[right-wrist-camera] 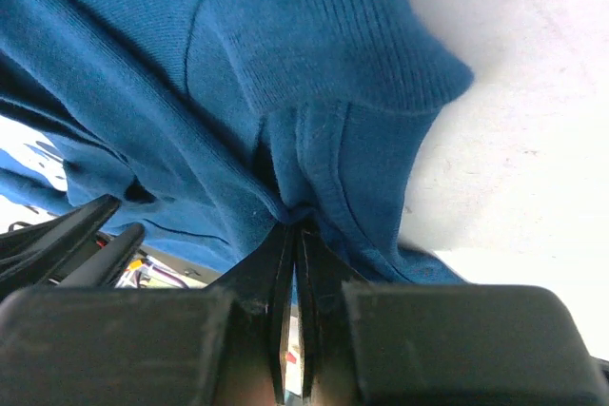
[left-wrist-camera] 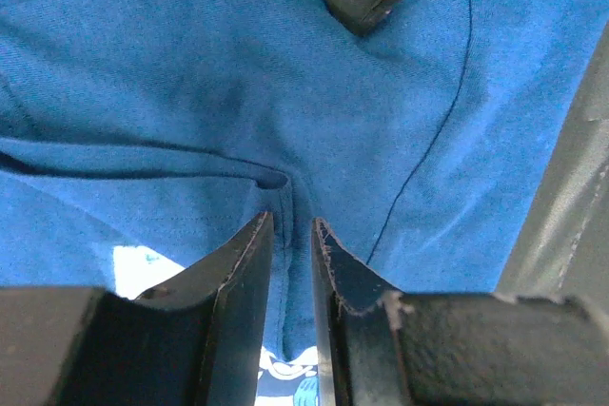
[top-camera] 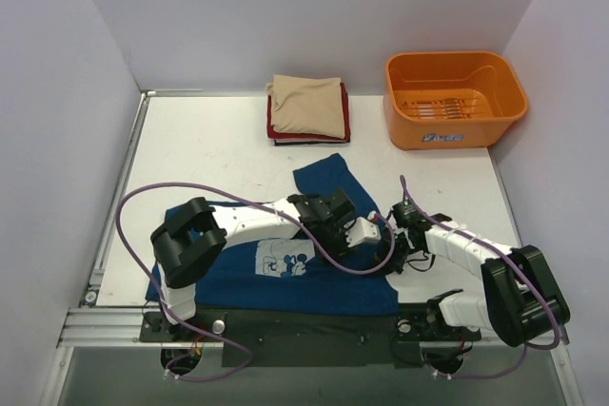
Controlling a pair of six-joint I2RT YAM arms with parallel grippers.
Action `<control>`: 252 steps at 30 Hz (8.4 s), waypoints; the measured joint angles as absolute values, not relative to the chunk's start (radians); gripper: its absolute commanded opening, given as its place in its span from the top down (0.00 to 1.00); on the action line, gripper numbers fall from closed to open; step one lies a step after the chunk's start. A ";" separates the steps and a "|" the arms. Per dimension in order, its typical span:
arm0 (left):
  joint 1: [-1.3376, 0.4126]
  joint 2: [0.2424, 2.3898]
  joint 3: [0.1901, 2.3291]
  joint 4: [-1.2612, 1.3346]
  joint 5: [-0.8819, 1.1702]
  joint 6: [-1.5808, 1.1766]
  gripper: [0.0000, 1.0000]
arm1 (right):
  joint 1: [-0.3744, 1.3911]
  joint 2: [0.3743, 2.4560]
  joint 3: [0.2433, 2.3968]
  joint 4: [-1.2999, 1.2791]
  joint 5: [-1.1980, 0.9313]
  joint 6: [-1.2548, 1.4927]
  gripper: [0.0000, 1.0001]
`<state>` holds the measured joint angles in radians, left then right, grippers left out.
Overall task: Fold and stack the t-shirts
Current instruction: Fold the flattened tshirt in 1/3 of the way, then grap the side of the flattened tshirt furthest away from the robot with both arms, then fold the other side of the tshirt into a rectangle
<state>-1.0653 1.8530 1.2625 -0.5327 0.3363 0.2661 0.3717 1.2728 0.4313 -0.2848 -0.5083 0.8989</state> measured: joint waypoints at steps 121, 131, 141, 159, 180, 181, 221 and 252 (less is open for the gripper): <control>0.202 1.802 1.191 -0.731 0.169 0.357 0.37 | 0.351 2.372 1.997 -0.649 -0.217 0.293 0.62; 0.205 1.844 1.198 -0.815 0.291 0.468 1.00 | 0.359 2.384 1.996 -0.645 -0.336 0.309 1.00; 0.205 1.811 1.197 -0.867 0.377 0.521 1.00 | 0.322 2.275 1.998 -0.646 -0.397 0.285 1.00; 0.204 1.515 1.134 -0.880 0.399 0.694 1.00 | 0.304 1.687 1.498 -0.604 -0.534 0.158 1.00; 0.015 1.441 1.178 -1.252 0.377 1.177 0.37 | 0.328 1.358 0.761 -0.381 -0.529 0.321 1.00; -0.015 1.434 1.162 -1.258 0.377 1.174 0.34 | 0.328 1.358 0.761 -0.378 -0.528 0.321 1.00; 0.012 1.773 1.197 -1.272 0.276 1.053 1.00 | 0.319 1.368 0.746 -0.357 -0.513 0.317 1.00; -0.088 1.246 0.846 -1.177 0.129 1.089 0.53 | 0.329 1.153 0.695 -0.487 -0.524 0.338 1.00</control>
